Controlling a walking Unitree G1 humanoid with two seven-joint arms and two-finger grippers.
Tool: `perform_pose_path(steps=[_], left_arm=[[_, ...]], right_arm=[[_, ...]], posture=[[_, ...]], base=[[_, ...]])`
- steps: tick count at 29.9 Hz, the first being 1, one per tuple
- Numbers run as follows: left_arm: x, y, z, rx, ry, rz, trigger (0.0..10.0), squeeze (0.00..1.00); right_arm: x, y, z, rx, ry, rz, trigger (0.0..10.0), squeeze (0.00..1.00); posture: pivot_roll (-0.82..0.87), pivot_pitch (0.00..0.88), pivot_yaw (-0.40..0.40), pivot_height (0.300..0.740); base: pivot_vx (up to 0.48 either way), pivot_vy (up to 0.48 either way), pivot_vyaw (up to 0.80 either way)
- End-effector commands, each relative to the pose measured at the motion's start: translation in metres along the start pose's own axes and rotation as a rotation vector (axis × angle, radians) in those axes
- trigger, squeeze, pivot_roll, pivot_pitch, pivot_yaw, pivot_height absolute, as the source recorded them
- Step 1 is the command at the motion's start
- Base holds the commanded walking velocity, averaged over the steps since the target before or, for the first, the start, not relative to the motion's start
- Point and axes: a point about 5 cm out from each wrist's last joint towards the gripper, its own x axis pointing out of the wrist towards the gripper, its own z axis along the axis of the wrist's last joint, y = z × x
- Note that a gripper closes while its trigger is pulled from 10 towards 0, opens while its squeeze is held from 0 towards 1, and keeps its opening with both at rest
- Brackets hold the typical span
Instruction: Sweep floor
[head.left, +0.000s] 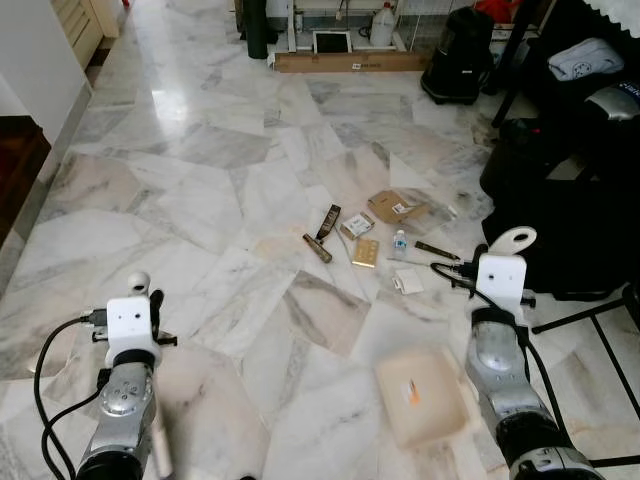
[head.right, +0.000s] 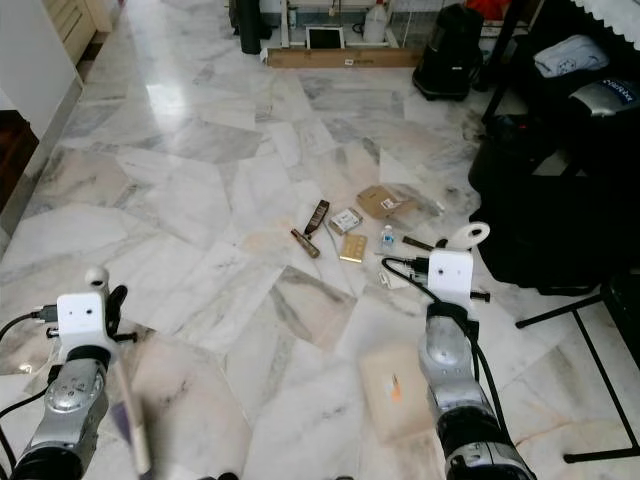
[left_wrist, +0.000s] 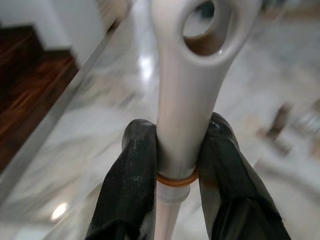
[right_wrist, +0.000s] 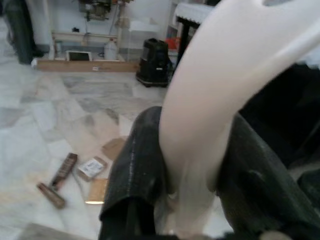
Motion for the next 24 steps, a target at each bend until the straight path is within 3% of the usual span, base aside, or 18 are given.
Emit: perform_pose_path(steps=[1, 6, 13, 18, 24], left_arm=[[0.004, -0.007, 0.013, -0.048, -0.048, -0.036, 10.0, 0.0], [0.009, -0.019, 0.05, -0.059, -0.175, -0.121, 10.0, 0.0], [0.005, -0.028, 0.063, -0.03, -0.226, -0.209, 10.0, 0.0], [-0.001, -0.038, 0.057, -0.028, -0.194, -0.252, 10.0, 0.0], [-0.009, -0.036, 0.04, -0.027, -0.135, -0.254, 10.0, 0.0]], right_arm=[[0.0, 0.002, 0.005, 0.065, -0.012, -0.006, 10.0, 0.0], [-0.005, 0.006, -0.001, 0.068, 0.009, 0.002, 10.0, 0.0], [-0.009, 0.007, -0.007, 0.077, 0.029, 0.012, 10.0, 0.0], [-0.015, 0.015, -0.013, 0.105, 0.049, 0.041, 10.0, 0.0], [-0.021, 0.015, -0.019, 0.146, 0.071, 0.05, 10.0, 0.0]], posture=[[-0.11, 0.139, -0.061, 0.74], [-0.1, 0.136, -0.064, 0.74], [-0.09, 0.135, -0.066, 0.74], [-0.09, 0.132, -0.061, 0.74], [-0.08, 0.109, -0.061, 0.74]], base=[[0.0, 0.0, 0.0], [0.0, 0.0, 0.0], [0.0, 0.0, 0.0], [0.0, 0.0, 0.0], [0.0, 0.0, 0.0]])
